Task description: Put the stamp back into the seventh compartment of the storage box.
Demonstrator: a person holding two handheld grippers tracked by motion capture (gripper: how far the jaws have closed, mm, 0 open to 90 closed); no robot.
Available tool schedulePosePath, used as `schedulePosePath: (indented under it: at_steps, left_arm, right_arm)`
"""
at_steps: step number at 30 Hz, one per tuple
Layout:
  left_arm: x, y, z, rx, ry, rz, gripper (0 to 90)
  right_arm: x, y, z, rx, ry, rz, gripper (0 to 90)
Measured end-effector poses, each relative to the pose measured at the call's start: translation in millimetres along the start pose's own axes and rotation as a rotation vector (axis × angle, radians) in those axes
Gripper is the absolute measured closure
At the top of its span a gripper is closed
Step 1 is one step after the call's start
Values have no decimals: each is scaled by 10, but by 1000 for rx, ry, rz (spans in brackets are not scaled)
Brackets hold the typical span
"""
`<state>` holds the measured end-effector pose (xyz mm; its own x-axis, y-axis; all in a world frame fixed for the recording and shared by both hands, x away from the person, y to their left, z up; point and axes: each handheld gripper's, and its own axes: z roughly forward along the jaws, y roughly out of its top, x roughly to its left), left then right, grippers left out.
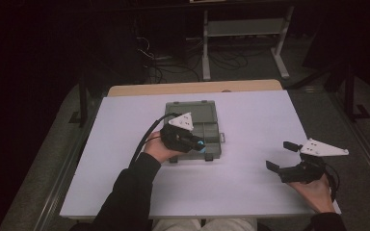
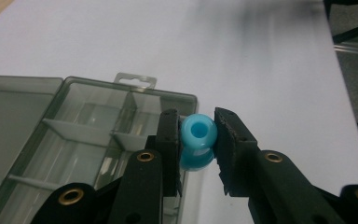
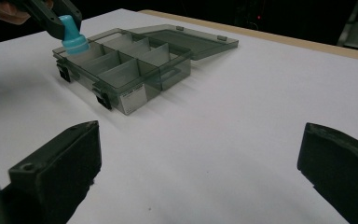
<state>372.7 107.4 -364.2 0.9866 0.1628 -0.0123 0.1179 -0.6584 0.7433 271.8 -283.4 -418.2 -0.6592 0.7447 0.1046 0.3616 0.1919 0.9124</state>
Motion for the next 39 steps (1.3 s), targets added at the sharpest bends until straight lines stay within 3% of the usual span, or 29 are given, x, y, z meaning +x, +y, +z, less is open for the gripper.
schedulePosePath:
  at_steps: [15, 31, 39]
  left_arm:
    - [143, -68, 42, 8, 42, -20, 721]
    - [274, -158, 130, 52, 73, -59, 721]
    - [289, -190, 229, 88, 64, -64, 720]
  right_arm:
    - [-1, -3, 9, 5, 0, -3, 0]
    - [1, -7, 21, 17, 3, -6, 0]
    - [0, -8, 18, 16, 2, -4, 0]
